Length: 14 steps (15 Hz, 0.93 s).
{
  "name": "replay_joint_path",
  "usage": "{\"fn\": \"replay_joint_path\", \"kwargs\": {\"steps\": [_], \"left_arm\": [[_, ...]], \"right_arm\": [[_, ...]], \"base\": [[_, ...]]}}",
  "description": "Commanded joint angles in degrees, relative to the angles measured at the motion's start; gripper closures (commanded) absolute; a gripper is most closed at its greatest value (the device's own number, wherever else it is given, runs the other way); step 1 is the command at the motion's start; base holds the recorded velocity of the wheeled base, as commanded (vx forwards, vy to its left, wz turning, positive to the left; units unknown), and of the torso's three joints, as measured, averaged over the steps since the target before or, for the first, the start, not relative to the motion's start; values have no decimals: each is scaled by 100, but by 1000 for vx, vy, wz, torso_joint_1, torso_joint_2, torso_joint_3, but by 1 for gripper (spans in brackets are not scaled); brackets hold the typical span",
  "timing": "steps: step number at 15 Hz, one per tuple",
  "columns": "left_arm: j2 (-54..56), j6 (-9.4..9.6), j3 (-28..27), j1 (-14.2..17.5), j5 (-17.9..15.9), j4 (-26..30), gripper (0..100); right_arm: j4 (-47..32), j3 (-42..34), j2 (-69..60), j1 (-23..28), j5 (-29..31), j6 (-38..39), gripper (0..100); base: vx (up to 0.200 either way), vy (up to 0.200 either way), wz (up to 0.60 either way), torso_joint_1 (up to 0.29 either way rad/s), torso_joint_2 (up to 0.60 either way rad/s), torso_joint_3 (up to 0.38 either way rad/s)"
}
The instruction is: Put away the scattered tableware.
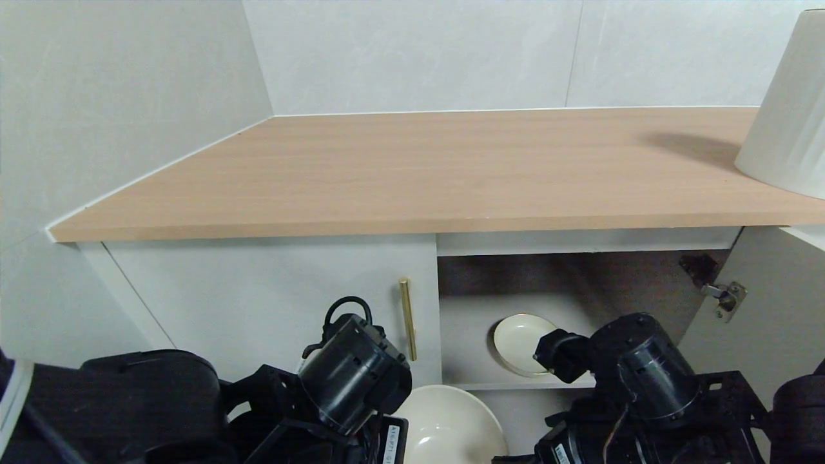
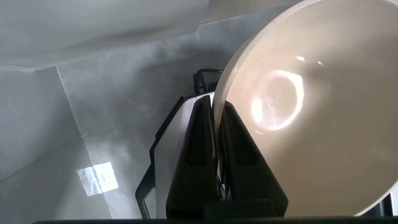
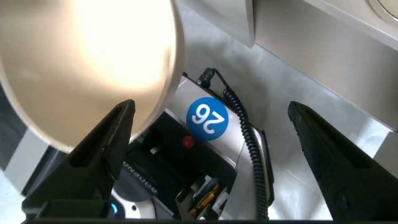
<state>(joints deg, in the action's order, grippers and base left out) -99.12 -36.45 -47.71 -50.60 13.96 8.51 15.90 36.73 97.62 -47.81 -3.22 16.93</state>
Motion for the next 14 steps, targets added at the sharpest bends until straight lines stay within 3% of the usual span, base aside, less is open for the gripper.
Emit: {"fn": "replay_joint_path", "kwargs": {"steps": [1, 8, 9, 14], "left_arm": [[16, -2, -1, -11, 2, 2, 100], [24, -2, 34, -275, 2, 142, 100], [24, -2, 34, -275, 2, 151, 100], [24, -2, 25, -283, 10, 151, 100]], "right_arm": [[10, 10, 108, 0, -3, 3, 0], [10, 115, 240, 26, 5, 47, 0], [10, 115, 249, 26, 5, 47, 100], [124, 80, 249, 26, 5, 47, 100]], "base": [[0, 0, 0, 0, 0, 0], [0, 0, 0, 0, 0, 0], [0, 0, 0, 0, 0, 0], [0, 0, 0, 0, 0, 0]]}}
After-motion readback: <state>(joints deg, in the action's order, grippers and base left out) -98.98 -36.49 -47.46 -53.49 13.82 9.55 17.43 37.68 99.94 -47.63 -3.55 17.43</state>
